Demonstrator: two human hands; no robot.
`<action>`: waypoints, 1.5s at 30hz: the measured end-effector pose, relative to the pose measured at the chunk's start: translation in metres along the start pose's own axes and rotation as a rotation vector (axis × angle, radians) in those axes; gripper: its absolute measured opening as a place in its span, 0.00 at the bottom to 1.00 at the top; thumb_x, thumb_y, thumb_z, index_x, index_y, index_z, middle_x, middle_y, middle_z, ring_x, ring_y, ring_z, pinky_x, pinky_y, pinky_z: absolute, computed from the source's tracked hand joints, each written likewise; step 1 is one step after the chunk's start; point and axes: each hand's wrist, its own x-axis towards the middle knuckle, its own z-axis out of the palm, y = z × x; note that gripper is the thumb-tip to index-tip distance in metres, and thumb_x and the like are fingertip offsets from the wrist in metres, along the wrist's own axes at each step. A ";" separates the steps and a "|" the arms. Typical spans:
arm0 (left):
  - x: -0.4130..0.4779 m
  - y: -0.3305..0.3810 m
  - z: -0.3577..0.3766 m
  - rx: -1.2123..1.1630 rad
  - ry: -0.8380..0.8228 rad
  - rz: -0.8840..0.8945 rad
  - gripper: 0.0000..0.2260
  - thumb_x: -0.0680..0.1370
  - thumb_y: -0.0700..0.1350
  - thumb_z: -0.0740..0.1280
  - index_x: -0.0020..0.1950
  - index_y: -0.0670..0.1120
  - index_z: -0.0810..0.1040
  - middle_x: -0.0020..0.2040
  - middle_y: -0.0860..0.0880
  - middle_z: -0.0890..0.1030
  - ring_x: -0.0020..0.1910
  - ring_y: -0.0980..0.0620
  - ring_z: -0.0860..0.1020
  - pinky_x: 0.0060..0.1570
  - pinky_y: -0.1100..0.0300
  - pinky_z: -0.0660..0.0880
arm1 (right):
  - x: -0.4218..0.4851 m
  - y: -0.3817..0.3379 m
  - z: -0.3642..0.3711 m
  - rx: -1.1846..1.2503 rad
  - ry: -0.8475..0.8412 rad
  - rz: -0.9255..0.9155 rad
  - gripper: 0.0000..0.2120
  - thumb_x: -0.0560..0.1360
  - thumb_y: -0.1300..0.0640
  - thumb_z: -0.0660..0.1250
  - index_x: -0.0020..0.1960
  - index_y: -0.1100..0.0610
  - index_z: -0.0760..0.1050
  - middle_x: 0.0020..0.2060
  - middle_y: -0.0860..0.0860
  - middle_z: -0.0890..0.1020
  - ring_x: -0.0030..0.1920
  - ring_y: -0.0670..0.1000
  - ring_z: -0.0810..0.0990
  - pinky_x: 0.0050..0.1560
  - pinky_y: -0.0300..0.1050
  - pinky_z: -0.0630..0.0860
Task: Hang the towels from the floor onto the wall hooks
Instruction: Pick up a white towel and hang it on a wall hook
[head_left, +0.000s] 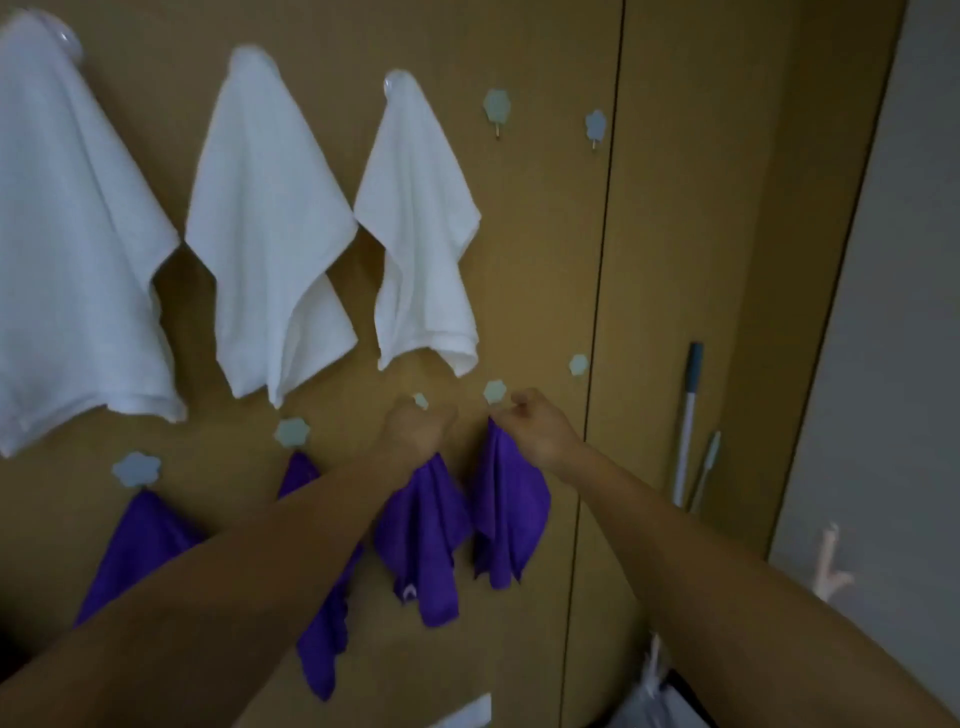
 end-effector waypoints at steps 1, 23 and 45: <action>-0.013 -0.003 0.015 0.002 -0.085 0.039 0.19 0.77 0.48 0.67 0.59 0.33 0.75 0.47 0.47 0.78 0.44 0.50 0.75 0.44 0.66 0.69 | -0.015 0.013 -0.003 -0.031 -0.009 0.013 0.22 0.78 0.51 0.64 0.65 0.65 0.69 0.56 0.58 0.78 0.57 0.57 0.77 0.58 0.49 0.73; -0.392 -0.282 0.400 0.608 -0.963 -0.109 0.30 0.77 0.51 0.65 0.75 0.42 0.61 0.74 0.41 0.64 0.69 0.43 0.67 0.60 0.56 0.67 | -0.489 0.415 -0.145 -0.249 -0.193 0.828 0.22 0.77 0.50 0.66 0.69 0.56 0.70 0.66 0.57 0.72 0.64 0.58 0.73 0.64 0.49 0.70; -0.473 -0.856 0.609 0.902 -1.186 -0.207 0.26 0.75 0.50 0.66 0.72 0.49 0.66 0.69 0.46 0.69 0.62 0.46 0.73 0.51 0.60 0.67 | -0.819 0.882 0.201 -0.129 -0.313 1.374 0.28 0.75 0.53 0.67 0.73 0.53 0.64 0.69 0.54 0.68 0.66 0.57 0.70 0.60 0.46 0.70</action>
